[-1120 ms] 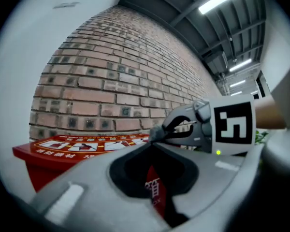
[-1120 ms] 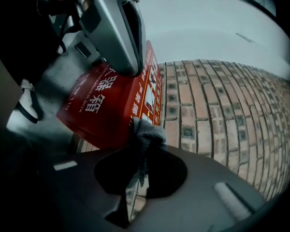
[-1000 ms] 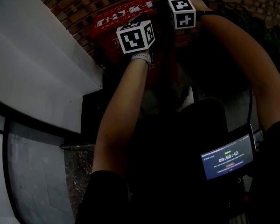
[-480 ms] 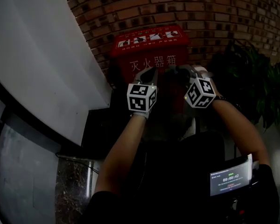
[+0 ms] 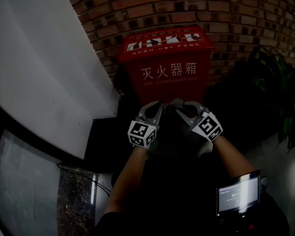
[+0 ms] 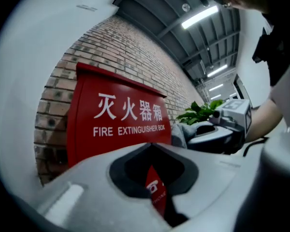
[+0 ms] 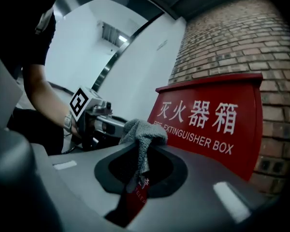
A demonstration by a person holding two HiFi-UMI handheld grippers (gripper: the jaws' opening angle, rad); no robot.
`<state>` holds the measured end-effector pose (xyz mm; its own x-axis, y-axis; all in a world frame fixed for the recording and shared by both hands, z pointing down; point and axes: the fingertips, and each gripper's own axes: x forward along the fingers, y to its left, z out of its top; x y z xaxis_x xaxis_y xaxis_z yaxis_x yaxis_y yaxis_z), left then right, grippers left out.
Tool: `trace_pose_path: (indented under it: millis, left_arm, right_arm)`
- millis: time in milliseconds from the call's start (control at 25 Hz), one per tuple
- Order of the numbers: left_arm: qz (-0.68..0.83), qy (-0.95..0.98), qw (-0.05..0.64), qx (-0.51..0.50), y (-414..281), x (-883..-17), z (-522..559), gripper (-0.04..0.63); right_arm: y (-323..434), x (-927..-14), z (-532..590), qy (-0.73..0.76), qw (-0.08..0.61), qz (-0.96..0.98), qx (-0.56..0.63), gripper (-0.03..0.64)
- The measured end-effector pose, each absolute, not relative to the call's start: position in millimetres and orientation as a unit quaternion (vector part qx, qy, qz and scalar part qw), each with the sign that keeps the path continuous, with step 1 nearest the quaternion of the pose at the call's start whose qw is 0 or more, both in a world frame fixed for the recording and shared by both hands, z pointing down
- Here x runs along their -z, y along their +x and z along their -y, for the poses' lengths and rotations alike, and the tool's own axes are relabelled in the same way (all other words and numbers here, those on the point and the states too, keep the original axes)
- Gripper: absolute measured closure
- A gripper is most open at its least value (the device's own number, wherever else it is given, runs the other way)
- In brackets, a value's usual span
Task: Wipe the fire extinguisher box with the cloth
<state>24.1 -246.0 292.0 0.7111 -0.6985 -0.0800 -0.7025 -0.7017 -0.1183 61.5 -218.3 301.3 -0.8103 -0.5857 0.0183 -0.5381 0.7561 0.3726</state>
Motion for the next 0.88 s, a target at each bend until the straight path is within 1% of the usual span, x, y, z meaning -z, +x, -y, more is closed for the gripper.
trace_pose_path:
  millis: [240, 400, 560, 880]
  left_arm:
    - [-0.347, -0.936, 0.05, -0.037, 24.4, -329.8, 245.2, 0.592]
    - [-0.342, -0.938, 0.044, -0.042, 20.9, -343.5, 242.6, 0.592]
    - [-0.351, -0.935, 0.026, -0.051, 17.1, -351.4, 241.5, 0.592]
    - [-0.345, -0.937, 0.022, -0.043, 25.7, -359.5, 236.0, 0.592]
  right_arm:
    - [59.9, -334.6, 234.4, 0.323, -0.02, 0.94, 0.106, 0.584]
    - [70.3, -357.8, 237.3, 0.335, -0.032, 0.938, 0.086, 0.584]
    - [73.1, -356.4, 231.4, 0.334, -0.054, 0.938, 0.081, 0.584]
    - [61.6, -351.0, 215.4, 0.321, -0.046, 0.941, 0.093, 0.584]
